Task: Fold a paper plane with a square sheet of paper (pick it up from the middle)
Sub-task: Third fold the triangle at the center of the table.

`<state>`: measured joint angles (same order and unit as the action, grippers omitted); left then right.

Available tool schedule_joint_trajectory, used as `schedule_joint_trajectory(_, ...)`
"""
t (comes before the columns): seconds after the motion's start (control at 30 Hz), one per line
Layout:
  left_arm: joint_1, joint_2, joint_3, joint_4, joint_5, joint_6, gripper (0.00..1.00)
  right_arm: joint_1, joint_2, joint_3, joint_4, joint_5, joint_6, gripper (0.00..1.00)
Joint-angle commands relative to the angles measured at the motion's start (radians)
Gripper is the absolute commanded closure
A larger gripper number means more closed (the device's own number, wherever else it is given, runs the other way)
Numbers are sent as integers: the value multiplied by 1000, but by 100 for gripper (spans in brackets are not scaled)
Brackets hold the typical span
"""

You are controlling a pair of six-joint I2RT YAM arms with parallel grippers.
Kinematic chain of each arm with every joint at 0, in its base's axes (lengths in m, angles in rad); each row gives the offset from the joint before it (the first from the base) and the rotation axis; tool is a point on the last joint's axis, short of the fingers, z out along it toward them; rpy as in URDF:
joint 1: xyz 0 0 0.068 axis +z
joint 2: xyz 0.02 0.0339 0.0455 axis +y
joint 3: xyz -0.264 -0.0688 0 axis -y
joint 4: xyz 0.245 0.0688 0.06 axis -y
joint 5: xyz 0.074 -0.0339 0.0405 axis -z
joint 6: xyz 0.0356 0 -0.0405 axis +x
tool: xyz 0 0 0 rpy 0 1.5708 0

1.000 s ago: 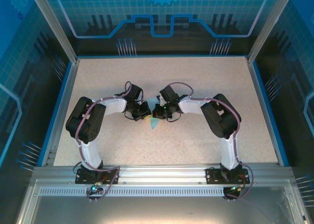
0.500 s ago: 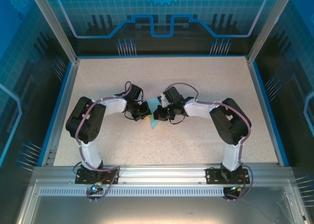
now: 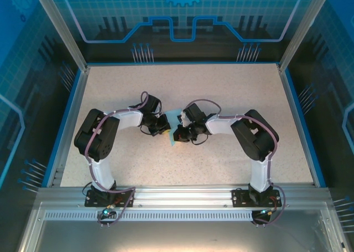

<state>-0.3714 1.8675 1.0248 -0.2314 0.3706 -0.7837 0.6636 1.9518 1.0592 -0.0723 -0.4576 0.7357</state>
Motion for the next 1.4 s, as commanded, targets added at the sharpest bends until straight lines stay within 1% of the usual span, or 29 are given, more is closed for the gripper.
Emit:
schedule_joint_trajectory(0.0, -9, 40, -23, -67, -71, 11, 100, 21, 31, -3, 10, -19, -16, 98)
schedule_joint_trajectory(0.23, -8, 29, -16, -75, -88, 13, 100, 20, 40, -7, -18, 27, -15, 98)
schedule_joint_trajectory(0.47, -9, 36, -14, -75, -88, 15, 100, 35, -28, -14, 37, -52, -37, 97)
schedule_joint_trajectory(0.67, -10, 39, -22, -69, -87, 8, 100, 53, 2, -19, 35, -58, -35, 97)
schedule_joint_trajectory(0.8, -9, 39, -25, -68, -86, 9, 100, 59, 28, -19, 23, -41, -33, 97)
schedule_joint_trajectory(1.03, -11, 39, -25, -68, -88, 5, 100, 71, 65, 13, -58, 1, -68, 97)
schedule_joint_trajectory(1.23, -12, 38, -29, -68, -90, 4, 100, 89, 2, 17, -52, -3, -86, 97)
schedule_joint_trajectory(1.37, -12, 38, -28, -69, -91, 4, 100, 95, 21, 24, -62, 2, -89, 97)
